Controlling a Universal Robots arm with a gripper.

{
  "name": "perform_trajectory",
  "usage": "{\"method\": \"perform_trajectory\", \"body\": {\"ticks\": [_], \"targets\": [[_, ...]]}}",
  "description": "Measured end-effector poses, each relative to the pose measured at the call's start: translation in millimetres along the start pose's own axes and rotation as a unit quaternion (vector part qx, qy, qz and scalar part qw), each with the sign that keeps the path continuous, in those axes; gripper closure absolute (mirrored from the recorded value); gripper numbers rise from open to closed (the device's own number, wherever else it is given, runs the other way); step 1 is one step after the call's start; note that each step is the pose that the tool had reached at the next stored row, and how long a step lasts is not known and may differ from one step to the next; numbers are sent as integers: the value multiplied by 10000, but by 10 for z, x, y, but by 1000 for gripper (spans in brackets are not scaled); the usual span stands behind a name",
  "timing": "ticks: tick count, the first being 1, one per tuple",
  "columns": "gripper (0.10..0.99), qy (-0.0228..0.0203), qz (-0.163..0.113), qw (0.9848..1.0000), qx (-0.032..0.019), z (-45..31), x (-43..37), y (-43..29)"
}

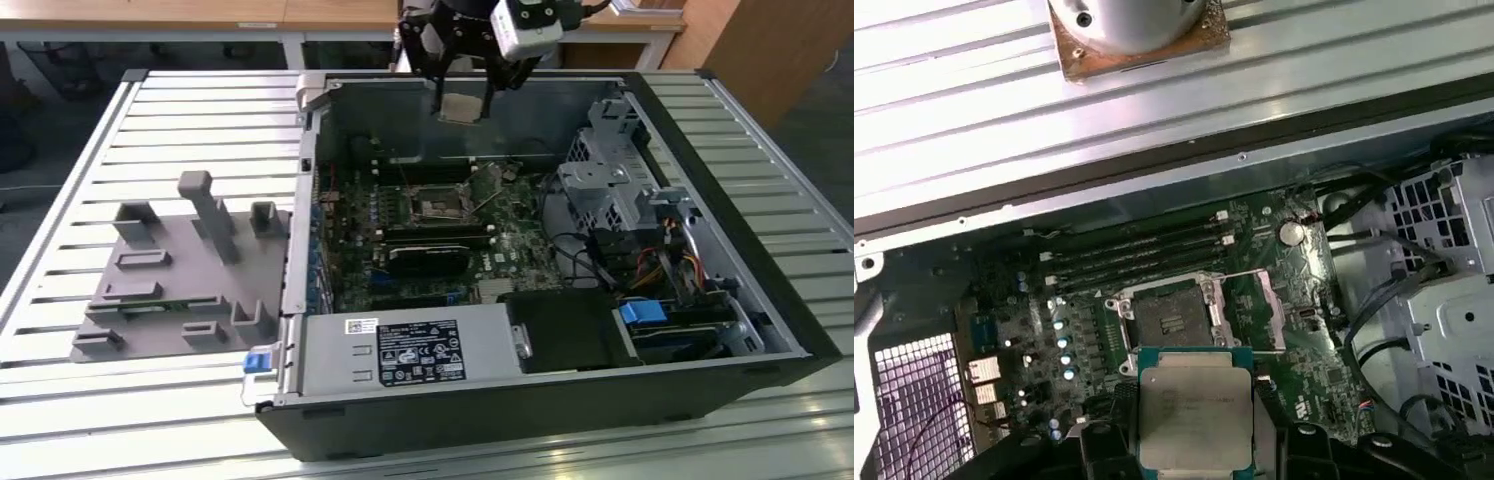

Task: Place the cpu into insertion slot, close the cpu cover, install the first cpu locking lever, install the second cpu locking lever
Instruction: 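Place the cpu into insertion slot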

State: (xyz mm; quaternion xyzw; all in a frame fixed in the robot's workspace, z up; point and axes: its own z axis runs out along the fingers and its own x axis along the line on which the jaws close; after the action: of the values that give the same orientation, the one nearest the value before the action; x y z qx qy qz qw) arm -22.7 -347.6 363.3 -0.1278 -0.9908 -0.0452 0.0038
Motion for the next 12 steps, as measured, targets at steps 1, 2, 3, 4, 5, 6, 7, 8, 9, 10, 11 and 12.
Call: {"method": "perform_trajectory", "body": {"ticks": [1,2,3,4,5,6,7,8,9,10,11,12], "targets": [[545,-3,38,10000,-1,1,13,-2],[545,-5,62,10000,-1,2,29,-4],[545,-7,80,10000,-1,3,46,-7],[545,-9,100,9999,-2,6,60,-9],[545,-11,130,9999,-3,9,68,-8],[545,-16,179,9998,-4,12,71,-9],[545,-39,441,9990,-8,22,71,-9],[545,-47,531,9986,-10,26,71,-10],[545,-55,620,9981,-12,30,71,-10],[545,-63,709,9975,-13,33,71,-11],[545,-71,799,9968,-15,37,71,-11],[545,-79,893,9960,-17,41,71,-11]]}}
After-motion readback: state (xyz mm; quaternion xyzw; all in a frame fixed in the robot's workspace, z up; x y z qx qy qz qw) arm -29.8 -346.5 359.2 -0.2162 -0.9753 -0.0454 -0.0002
